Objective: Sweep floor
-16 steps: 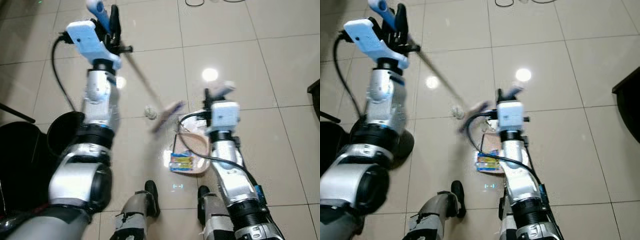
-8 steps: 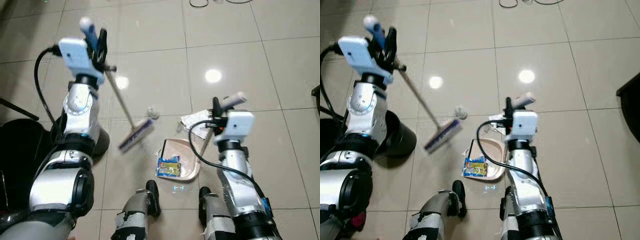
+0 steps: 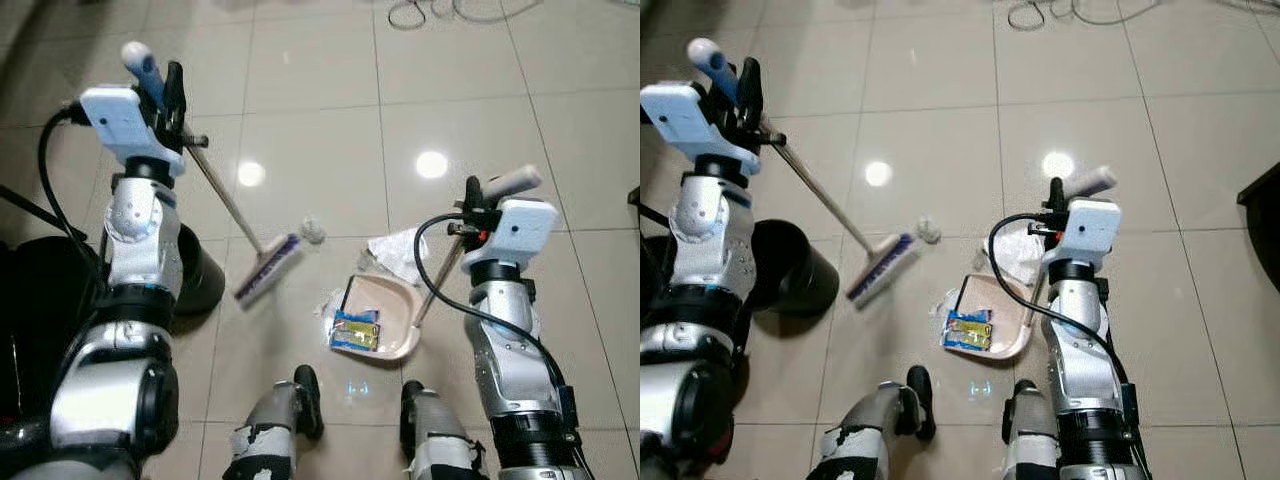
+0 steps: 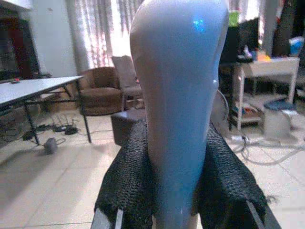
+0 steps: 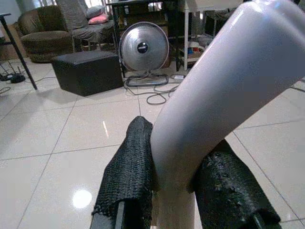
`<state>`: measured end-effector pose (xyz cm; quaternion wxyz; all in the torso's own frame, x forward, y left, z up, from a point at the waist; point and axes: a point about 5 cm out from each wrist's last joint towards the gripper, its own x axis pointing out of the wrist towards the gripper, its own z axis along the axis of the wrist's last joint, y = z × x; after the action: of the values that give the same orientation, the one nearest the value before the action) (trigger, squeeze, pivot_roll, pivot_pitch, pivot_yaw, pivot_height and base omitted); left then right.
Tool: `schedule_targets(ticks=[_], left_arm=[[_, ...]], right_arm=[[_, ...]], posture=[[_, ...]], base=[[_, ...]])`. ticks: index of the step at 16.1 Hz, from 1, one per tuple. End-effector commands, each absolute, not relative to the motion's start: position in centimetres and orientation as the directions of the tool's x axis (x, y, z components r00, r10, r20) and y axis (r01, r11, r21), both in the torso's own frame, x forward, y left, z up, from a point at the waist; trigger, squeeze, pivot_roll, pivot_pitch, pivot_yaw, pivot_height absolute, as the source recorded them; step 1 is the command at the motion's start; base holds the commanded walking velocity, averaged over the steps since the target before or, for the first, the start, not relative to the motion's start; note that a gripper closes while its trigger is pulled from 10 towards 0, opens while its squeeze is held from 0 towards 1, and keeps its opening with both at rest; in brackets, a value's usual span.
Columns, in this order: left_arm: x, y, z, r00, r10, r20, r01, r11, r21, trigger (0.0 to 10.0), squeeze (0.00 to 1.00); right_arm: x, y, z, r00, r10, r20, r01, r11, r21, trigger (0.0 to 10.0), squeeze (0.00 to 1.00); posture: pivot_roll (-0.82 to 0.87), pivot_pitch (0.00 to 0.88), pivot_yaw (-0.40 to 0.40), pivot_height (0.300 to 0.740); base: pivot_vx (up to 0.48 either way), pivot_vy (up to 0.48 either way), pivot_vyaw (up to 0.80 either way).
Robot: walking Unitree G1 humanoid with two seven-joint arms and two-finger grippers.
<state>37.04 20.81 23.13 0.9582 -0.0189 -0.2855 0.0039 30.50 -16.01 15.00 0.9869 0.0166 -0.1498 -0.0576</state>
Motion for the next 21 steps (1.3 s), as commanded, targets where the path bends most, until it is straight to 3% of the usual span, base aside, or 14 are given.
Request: schedule_targets(ticks=[1, 7, 17, 19, 21], left_arm=[[36.6, 20.8, 23.3, 0.826, 0.053, 0.562, -0.021, 0.998, -0.063, 10.0, 0.0], [35.0, 18.7, 22.6, 0.872, 0.071, 0.485, -0.003, 0.99, -0.139, 10.0, 0.0], [34.3, 15.3, 24.3, 0.922, 0.088, 0.377, 0.073, 0.917, -0.392, 10.0, 0.0], [34.3, 15.5, 24.6, 0.916, 0.068, 0.395, 0.077, 0.938, -0.339, 10.0, 0.0], [34.1, 16.9, 26.4, 0.867, 0.06, 0.494, 0.042, 0.98, -0.193, 10.0, 0.0]], right_arm=[[30.5, -16.0, 16.0, 0.94, -0.123, 0.319, 0.098, 0.991, 0.092, 10.0, 0.0], [31.2, -16.6, 17.9, 0.929, -0.181, 0.324, 0.146, 0.981, 0.129, 10.0, 0.0], [32.0, -16.9, 18.4, 0.933, -0.194, 0.302, 0.162, 0.979, 0.127, 10.0, 0.0], [31.9, -17.0, 18.4, 0.934, -0.194, 0.301, 0.164, 0.979, 0.124, 10.0, 0.0], [31.9, -17.1, 18.6, 0.933, -0.193, 0.303, 0.163, 0.979, 0.12, 10.0, 0.0]], posture=[[-0.07, 0.156, 0.131, 0.74], [-0.09, 0.076, 0.138, 0.74], [-0.1, 0.07, 0.134, 0.74], [-0.1, 0.068, 0.133, 0.74], [-0.1, 0.068, 0.131, 0.74]], base=[[0.0, 0.0, 0.0], [0.0, 0.0, 0.0], [0.0, 0.0, 0.0], [0.0, 0.0, 0.0], [0.0, 0.0, 0.0]])
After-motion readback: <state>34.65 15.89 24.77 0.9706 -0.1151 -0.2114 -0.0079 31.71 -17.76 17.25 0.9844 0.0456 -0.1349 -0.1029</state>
